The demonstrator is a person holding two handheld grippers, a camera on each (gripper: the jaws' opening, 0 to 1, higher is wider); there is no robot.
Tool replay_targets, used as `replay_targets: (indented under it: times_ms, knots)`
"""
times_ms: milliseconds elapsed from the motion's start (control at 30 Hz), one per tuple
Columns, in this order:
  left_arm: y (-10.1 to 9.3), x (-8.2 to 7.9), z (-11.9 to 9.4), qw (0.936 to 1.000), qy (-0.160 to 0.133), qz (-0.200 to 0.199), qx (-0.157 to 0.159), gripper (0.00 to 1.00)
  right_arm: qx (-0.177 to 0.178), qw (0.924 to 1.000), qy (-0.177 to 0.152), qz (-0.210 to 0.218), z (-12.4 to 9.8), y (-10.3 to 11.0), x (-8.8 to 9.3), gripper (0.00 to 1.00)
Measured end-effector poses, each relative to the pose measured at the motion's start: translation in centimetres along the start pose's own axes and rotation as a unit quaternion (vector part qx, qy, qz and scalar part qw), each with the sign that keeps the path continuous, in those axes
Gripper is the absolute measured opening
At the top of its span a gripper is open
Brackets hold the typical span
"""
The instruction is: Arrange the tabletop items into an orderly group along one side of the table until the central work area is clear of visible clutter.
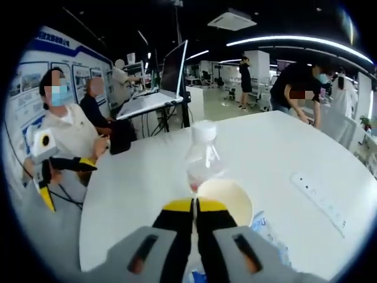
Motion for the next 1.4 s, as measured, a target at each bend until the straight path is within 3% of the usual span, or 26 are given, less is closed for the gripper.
replay_targets:
  times_ms: [367,767,1100,1400]
  knots:
    - [0.0,0.1,0.0,1.0,0.003,-0.001,-0.001,0.9,0.014,0.9998,-0.003,-0.013,2.2,-1.8,-1.6,0.0]
    - [0.2,0.2,0.1,1.0,0.005,-0.006,-0.003,0.89,0.022,0.9991,0.025,-0.026,3.3,-1.4,-0.2,0.0]
    - [0.2,0.4,0.1,0.9999,0.007,-0.01,-0.002,0.89,0.023,0.9957,0.057,-0.069,4.9,-1.9,1.0,0.0]
    - [0.3,0.5,0.2,0.9998,0.008,-0.016,-0.003,0.88,0.029,0.9946,0.068,-0.073,5.4,-4.0,1.6,0.0]
Point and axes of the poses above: the point that each gripper's makers call its tool centre point, and the gripper's own axes: z roughly forward along the fingers, y roughly to its left, x roughly out of its underside, the point moved 1 cm from there along -z, roughly backward along the fingers, and after that the axes turned 12 degrees about z, right-handed, at the moved point
